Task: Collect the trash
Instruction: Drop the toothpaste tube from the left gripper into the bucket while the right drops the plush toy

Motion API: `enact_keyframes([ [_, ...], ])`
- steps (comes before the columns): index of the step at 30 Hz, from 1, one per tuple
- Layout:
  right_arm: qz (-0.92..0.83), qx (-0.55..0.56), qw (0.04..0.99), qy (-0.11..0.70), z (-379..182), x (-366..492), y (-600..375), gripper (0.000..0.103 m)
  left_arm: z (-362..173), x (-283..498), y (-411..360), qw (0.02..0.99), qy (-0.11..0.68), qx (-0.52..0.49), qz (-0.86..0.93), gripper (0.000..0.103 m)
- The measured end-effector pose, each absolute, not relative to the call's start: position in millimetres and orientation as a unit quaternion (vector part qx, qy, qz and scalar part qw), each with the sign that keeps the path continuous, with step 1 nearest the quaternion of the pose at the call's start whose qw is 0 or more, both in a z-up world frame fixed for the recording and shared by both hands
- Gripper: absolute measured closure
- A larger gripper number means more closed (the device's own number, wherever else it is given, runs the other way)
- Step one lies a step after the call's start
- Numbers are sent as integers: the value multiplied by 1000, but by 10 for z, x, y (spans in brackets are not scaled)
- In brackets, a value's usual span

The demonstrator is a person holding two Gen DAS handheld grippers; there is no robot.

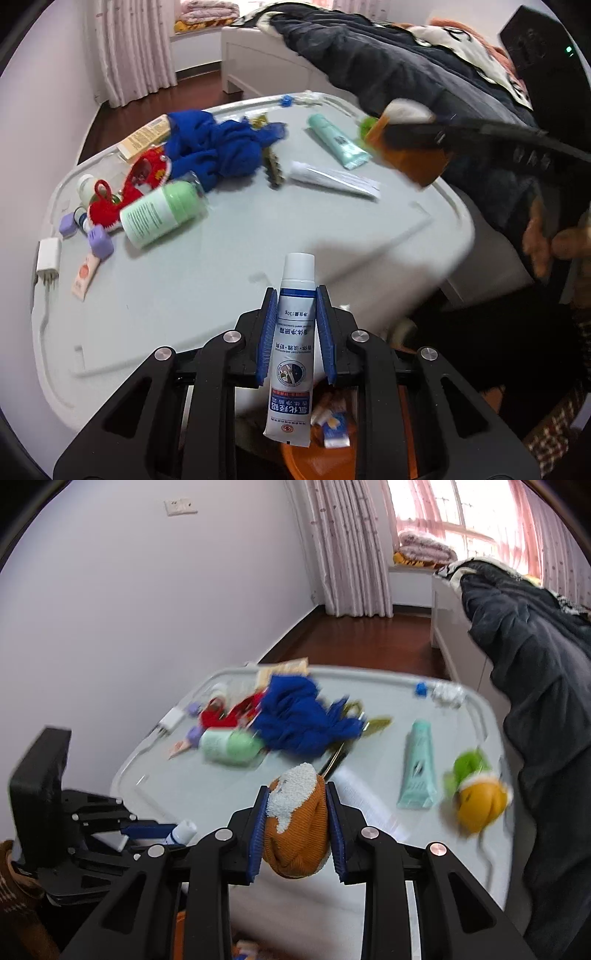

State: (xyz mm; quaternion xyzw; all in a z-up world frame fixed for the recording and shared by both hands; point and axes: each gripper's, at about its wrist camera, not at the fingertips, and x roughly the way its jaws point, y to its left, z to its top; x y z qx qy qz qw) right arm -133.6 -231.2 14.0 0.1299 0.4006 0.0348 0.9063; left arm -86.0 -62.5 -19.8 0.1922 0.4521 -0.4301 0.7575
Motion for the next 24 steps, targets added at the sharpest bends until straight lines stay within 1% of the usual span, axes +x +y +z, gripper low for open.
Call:
enact_keyframes([
  [3, 43, 136, 891, 431, -65, -1620, -2073, 73, -234, -1158, -507, 738, 466, 194, -447, 82],
  [10, 60, 170, 835, 519, -681, -2189, -1570, 73, -711, -1678, -237, 686, 536, 189, -454, 82],
  [12, 68, 162, 818, 548, -845, -2259, -1413, 71, -821, -1744, -178, 678, 555, 186, -445, 81],
  [13, 66, 153, 813, 558, -911, -2280, -1339, 65, -872, -1766, -152, 672, 566, 184, -440, 79],
  [14, 67, 149, 810, 562, -937, -2284, -1306, 59, -898, -1774, -143, 667, 575, 181, -437, 69],
  [15, 64, 143, 810, 566, -956, -2281, -1276, 50, -906, -1779, -126, 672, 578, 182, -425, 49],
  [16, 59, 138, 811, 565, -950, -2277, -1267, 46, -899, -1785, -115, 680, 576, 186, -413, 39],
  [17, 52, 132, 815, 562, -934, -2265, -1275, 46, -881, -1783, -111, 685, 574, 186, -409, 31],
  [19, 44, 138, 820, 554, -897, -2267, -1324, 38, -817, -1743, -91, 692, 567, 177, -409, 31],
  [20, 38, 144, 823, 549, -878, -2277, -1359, 36, -802, -1716, -75, 694, 566, 172, -409, 31],
  [24, 21, 143, 834, 532, -809, -2263, -1469, 36, -735, -1595, -24, 708, 558, 153, -404, 31],
])
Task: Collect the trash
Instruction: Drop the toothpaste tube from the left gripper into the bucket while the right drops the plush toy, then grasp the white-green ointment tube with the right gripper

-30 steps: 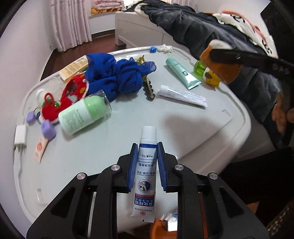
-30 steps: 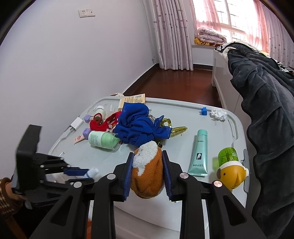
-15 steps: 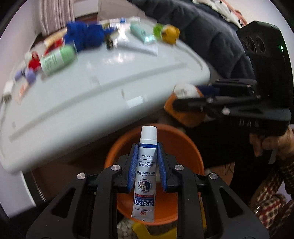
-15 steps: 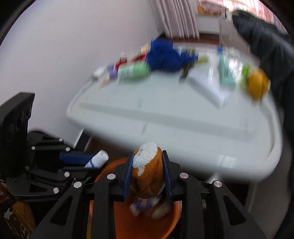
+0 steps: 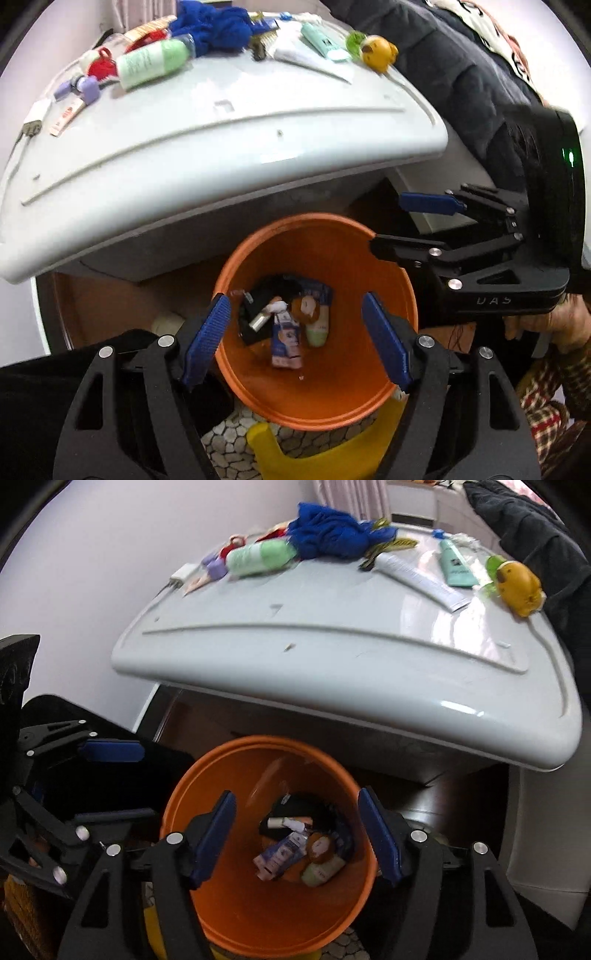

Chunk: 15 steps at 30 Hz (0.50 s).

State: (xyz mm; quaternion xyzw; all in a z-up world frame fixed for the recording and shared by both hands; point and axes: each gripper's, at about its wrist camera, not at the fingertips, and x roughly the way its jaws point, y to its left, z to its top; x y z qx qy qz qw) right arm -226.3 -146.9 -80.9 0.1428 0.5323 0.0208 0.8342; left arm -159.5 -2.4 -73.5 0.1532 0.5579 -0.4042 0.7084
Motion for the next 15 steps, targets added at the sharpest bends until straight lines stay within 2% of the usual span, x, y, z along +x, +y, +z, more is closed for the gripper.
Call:
enact_keyframes([
  [6, 20, 126, 855, 503, -536, -2094, -1672, 36, -398, -1253, -37, 747, 508, 123, -411, 31],
  [8, 9, 116, 864, 490, -394, -1953, -1811, 32, -291, -1073, -132, 761, 491, 120, -406, 31],
  [10, 0, 104, 871, 481, -253, -1769, -1976, 24, -197, -862, -271, 770, 478, 119, -405, 31],
  [15, -17, 54, 878, 476, -188, -1102, -2303, 19, -112, -453, -497, 791, 453, 79, -403, 31],
])
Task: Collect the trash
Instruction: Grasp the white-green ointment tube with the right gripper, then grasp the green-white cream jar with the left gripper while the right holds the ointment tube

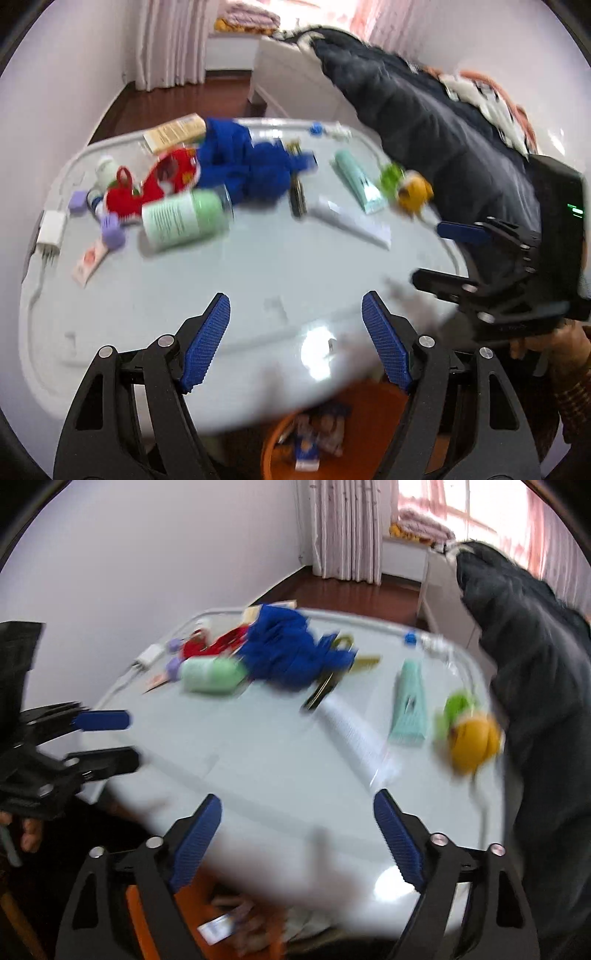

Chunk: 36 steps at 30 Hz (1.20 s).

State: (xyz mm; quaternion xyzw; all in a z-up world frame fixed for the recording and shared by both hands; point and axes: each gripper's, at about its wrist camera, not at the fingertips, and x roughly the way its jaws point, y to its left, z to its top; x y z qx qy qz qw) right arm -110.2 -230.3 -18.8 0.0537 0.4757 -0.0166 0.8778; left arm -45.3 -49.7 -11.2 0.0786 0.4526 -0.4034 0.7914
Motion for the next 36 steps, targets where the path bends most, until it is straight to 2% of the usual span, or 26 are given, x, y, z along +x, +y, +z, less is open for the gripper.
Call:
enact_keyframes([
  [3, -18, 31, 863, 505, -416, -682, -2431, 20, -204, -373, -470, 794, 453, 55, -402, 31],
  [8, -24, 13, 844, 536, -820, -285, -2543, 34, -296, -293, -414, 790, 462, 62, -398, 31],
  [14, -27, 41, 840, 541, -949, -215, -2676, 35, -417, -179, -295, 783, 483, 40, -390, 31],
  [18, -28, 40, 840, 540, -926, -220, -2605, 66, -466, -123, -276, 780, 496, 28, -380, 31],
  [19, -25, 46, 838, 543, -914, -229, -2589, 69, -468, -121, -275, 781, 496, 28, -378, 31],
  [29, 18, 107, 852, 512, -652, -282, -2534, 72, -442, -7, -221, 787, 499, 28, -362, 31],
  [32, 30, 119, 856, 502, -565, -276, -2537, 84, -262, 104, -201, 794, 483, 37, -368, 31],
  [36, 33, 109, 855, 506, -565, -313, -2567, 86, -74, 307, -318, 798, 454, 100, -382, 31],
])
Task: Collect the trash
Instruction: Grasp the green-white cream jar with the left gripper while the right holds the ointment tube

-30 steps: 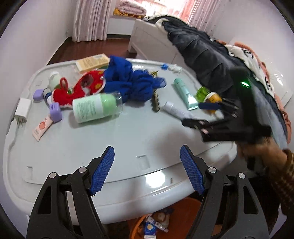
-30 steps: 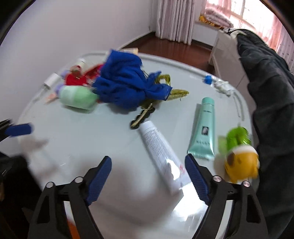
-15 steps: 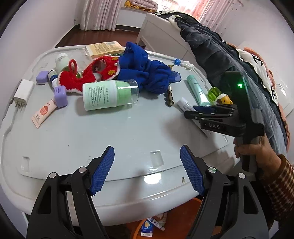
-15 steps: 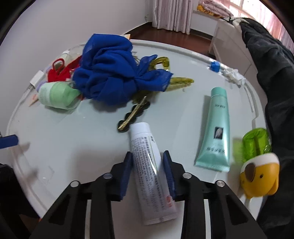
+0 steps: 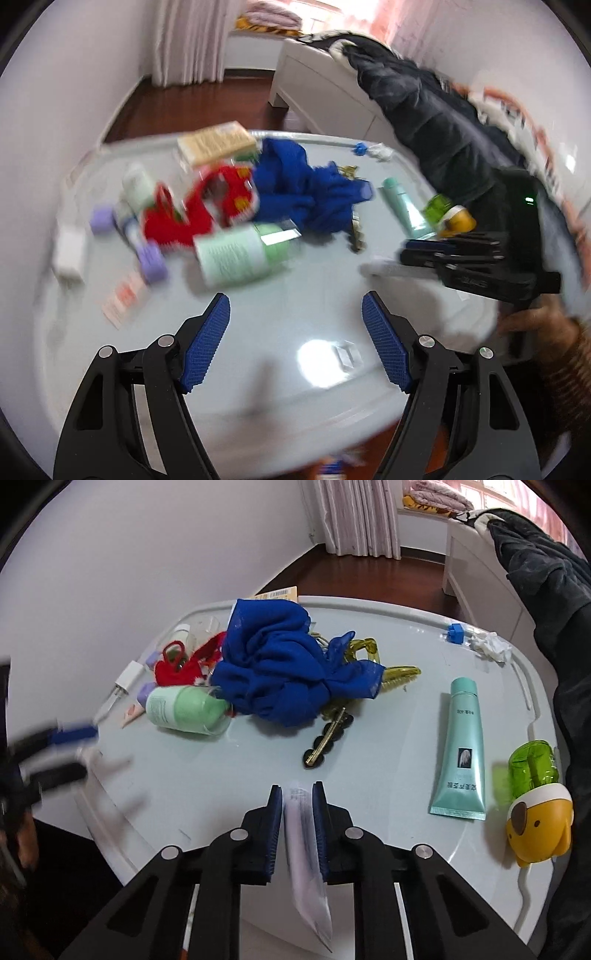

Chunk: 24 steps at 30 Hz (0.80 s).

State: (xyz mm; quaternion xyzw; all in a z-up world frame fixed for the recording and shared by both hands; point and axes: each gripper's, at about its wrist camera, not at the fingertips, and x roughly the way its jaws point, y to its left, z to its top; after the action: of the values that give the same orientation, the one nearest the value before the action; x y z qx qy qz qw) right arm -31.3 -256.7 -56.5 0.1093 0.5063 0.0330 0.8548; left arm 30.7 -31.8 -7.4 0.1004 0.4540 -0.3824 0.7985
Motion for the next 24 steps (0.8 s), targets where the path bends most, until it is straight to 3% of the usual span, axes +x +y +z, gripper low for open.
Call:
enact_keyframes([
  [3, 37, 105, 845, 523, -696, -323, -2599, 84, -32, 481, -479, 787, 437, 154, -407, 31],
  [5, 42, 98, 840, 532, -762, -332, -2616, 78, -46, 599, -583, 782, 433, 189, -407, 31],
  [10, 48, 48, 835, 546, -873, -348, -2543, 46, -70, 715, -709, 785, 418, 218, -402, 31],
  [11, 51, 43, 834, 547, -893, -349, -2520, 46, -71, 726, -716, 786, 417, 215, -402, 31],
  [15, 43, 7, 840, 541, -911, -350, -2457, 45, -144, 753, -671, 784, 427, 187, -410, 31],
  [18, 37, 35, 829, 557, -885, -303, -2471, 74, -231, 755, -643, 780, 436, 196, -404, 31],
  [24, 42, 58, 840, 538, -743, -341, -2407, 74, -293, 726, -561, 767, 433, 221, -419, 31],
])
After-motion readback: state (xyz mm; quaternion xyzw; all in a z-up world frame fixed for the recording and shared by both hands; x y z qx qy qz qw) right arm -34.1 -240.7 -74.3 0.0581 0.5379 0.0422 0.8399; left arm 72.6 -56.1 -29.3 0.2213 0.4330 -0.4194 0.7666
